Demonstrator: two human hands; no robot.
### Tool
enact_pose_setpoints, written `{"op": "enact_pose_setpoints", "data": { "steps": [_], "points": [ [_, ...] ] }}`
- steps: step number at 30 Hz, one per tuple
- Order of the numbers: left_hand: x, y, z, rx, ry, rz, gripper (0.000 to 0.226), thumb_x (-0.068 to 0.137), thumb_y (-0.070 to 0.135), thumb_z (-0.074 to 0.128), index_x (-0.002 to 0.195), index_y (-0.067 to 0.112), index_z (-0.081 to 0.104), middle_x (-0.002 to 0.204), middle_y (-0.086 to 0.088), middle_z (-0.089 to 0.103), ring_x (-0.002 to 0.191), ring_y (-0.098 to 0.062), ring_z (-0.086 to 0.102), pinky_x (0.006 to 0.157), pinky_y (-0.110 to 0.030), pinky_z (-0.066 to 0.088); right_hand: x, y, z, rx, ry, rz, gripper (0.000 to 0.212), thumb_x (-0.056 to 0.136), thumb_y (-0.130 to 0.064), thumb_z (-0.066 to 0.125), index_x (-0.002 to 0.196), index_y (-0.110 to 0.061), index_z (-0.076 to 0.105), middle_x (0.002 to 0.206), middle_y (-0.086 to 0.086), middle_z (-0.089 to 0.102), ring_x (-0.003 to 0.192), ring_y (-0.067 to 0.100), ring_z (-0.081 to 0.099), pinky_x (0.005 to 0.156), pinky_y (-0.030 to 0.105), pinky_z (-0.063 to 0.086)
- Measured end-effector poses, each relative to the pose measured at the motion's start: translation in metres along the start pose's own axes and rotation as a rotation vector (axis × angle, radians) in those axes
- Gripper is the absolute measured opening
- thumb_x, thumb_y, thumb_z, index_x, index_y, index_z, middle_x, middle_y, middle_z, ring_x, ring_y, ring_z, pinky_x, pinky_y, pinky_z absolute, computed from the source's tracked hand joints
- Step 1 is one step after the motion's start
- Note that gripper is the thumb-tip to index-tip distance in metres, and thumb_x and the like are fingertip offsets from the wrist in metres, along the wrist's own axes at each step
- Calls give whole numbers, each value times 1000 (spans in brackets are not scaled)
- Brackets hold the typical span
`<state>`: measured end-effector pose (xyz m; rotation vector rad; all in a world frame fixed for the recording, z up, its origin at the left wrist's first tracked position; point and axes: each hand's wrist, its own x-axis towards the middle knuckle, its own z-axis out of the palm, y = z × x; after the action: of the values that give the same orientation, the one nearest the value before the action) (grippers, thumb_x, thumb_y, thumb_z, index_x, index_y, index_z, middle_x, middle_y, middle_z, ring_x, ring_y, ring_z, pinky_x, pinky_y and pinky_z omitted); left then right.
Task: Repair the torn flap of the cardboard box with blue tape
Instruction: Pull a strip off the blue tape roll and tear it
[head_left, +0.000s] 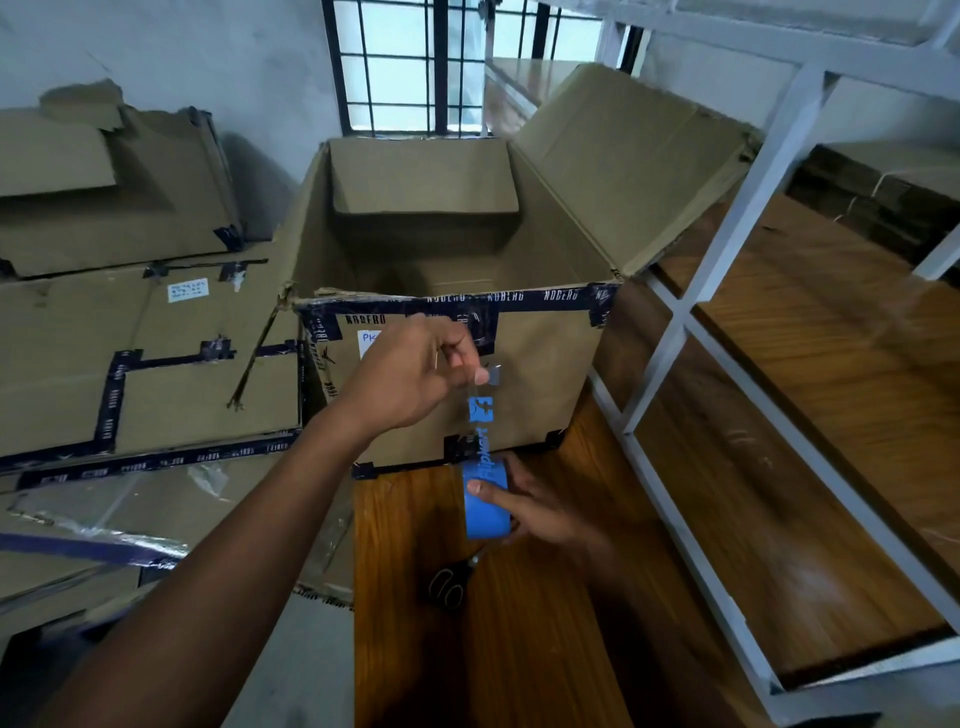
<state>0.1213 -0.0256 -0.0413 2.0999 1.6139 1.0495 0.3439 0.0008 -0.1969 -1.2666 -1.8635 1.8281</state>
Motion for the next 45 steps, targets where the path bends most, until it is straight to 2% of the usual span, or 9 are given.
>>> {"op": "enact_pose_setpoints", "data": {
  "steps": [7,19,22,26,32,33,37,41,45],
  "points": [
    [-19,-28,50,-42,-65,-119,13,88,26,89,83,23,77,81,10,71,77,-7,65,68,-31,50,-6,37,2,-89,-7,1,56,95,-34,78,141,-30,47,131,-6,64,113,2,68,87,25,59],
    [-37,-42,126,-29,-225,-126,14,83,36,89,81,32,75,79,14,68,81,-8,64,75,-45,58,-43,88,-6,-114,161,31,58,87,-17,85,134,-21,52,130,3,66,117,19,69,94,43,63],
    [-38,-39,131,-45,-281,-86,14,85,37,89,85,30,76,81,14,67,80,-6,63,72,-43,58,-39,102,-11,-143,134,38,64,81,-23,91,132,-19,54,127,7,68,116,19,71,95,53,61],
    [-37,-31,129,-58,-385,-29,10,88,35,88,87,31,78,83,18,66,84,-4,63,71,-31,53,-45,80,-17,-223,55,19,72,85,-16,88,144,-9,47,124,-5,65,109,-3,68,95,23,58],
    [-34,-26,126,-21,-411,37,8,93,28,83,96,32,78,91,18,66,90,-2,62,74,-23,48,-43,41,-34,-175,171,-42,102,67,-61,92,153,-31,45,144,-18,57,131,8,57,110,45,52],
    [-34,-26,126,-17,-411,44,7,93,29,82,97,33,78,91,19,65,90,-1,62,74,-24,49,-44,32,-36,-163,188,-68,100,66,-63,91,151,-33,48,143,-18,58,132,8,57,110,47,52],
    [-33,-25,123,18,-372,94,4,96,29,77,99,32,77,90,20,61,90,-4,57,76,-33,51,-46,7,-46,-278,205,-256,32,85,-43,83,112,-29,74,112,-1,75,106,20,73,94,55,59],
    [-29,-25,118,135,-343,186,6,99,32,73,102,34,78,91,17,65,94,-4,50,78,-35,51,-45,-2,-52,-375,244,-343,22,87,-47,77,101,-30,77,103,-6,76,98,14,74,89,52,61],
    [-32,-24,117,234,-283,272,11,100,38,69,104,34,79,94,15,67,94,-4,47,77,-33,49,-44,0,-52,-417,258,-351,5,95,-30,75,96,-27,78,93,-7,78,88,11,75,84,51,62]
  ]
}}
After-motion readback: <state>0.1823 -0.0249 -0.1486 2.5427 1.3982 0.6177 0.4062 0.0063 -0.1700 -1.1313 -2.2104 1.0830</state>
